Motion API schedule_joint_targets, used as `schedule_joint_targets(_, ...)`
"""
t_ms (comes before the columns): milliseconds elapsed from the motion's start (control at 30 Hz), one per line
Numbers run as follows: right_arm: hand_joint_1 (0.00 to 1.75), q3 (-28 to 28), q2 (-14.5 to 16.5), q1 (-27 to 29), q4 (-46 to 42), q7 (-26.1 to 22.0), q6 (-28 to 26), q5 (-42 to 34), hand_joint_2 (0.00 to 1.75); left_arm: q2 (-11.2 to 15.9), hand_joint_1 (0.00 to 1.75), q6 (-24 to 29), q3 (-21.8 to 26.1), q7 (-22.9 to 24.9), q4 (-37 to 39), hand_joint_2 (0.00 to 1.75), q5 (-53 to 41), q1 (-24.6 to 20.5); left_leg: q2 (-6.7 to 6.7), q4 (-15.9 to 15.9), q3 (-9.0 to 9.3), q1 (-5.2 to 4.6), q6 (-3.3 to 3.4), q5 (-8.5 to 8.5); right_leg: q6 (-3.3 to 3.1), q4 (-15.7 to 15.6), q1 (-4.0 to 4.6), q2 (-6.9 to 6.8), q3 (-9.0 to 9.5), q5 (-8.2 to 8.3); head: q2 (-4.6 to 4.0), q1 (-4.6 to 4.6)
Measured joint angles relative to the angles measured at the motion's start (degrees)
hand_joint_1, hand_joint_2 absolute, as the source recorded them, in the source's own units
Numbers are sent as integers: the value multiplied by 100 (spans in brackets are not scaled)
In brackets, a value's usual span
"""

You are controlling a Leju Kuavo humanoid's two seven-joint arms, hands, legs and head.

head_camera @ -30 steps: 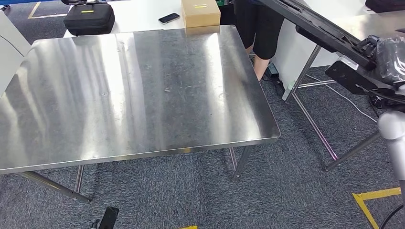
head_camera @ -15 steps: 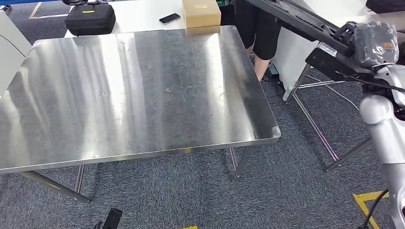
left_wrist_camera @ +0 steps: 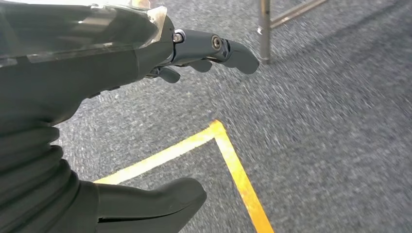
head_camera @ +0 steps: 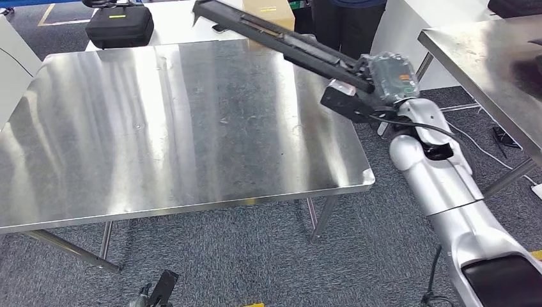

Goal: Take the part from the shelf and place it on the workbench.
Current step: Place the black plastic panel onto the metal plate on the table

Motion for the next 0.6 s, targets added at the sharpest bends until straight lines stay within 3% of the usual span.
schedule_joint_targets(233,175,257,648,90,293,1,5,105,175,-50,0,-31,-59,231,-14,175,14,-37,-2,0,-4,1,-1,0,0,-1,0,-1,1,-1,0,2)
schedule_joint_targets(600,175,365,881,100,487,1,48,188,175,-35,0,-32,-53,304,-12,175,-3,-18,-10,8,-8,-11,2,-5,1,-21,-9,-5,13,1,0,1)
